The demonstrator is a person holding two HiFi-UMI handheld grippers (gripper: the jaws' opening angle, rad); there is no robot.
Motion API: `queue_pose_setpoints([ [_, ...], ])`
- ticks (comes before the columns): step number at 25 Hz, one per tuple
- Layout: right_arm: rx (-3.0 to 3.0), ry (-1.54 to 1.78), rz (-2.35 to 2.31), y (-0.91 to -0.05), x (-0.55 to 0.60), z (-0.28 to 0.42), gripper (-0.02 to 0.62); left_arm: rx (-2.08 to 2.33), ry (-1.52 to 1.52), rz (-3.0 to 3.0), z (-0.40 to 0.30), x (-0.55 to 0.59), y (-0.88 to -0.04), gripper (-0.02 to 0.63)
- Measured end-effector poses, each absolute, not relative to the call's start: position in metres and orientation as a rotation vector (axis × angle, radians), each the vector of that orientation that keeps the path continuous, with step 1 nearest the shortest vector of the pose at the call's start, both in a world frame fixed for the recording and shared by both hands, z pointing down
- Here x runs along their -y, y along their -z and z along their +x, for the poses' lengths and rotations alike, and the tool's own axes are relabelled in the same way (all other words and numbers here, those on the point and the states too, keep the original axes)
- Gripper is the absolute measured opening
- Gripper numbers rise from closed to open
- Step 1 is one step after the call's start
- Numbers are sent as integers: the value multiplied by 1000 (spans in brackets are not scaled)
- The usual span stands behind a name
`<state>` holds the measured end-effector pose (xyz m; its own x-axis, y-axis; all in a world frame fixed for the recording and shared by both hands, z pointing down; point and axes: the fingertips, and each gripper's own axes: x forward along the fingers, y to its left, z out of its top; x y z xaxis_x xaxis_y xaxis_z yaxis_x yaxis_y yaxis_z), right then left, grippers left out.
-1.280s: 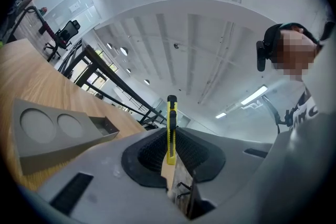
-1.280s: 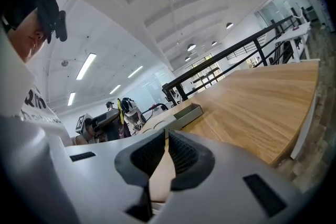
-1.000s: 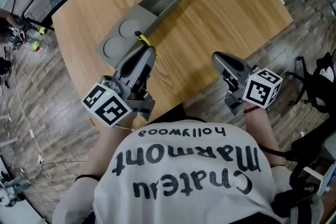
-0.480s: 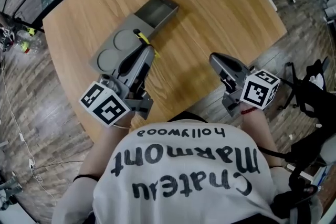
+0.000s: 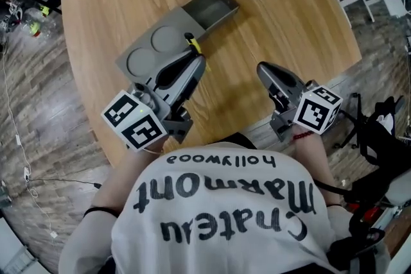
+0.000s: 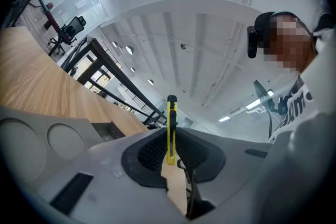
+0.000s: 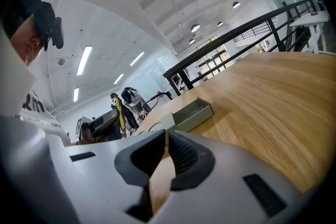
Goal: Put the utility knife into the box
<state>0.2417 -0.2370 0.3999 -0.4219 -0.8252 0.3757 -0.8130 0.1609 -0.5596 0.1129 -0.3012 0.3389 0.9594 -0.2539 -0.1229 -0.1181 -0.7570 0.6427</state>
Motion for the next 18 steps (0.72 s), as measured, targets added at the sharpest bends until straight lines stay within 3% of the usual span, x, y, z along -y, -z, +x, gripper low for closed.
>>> queue_pose_setpoints([
  [18, -2609, 1085, -1447, -394, 291, 276, 25, 548, 340, 2375, 135, 307, -327, 49],
])
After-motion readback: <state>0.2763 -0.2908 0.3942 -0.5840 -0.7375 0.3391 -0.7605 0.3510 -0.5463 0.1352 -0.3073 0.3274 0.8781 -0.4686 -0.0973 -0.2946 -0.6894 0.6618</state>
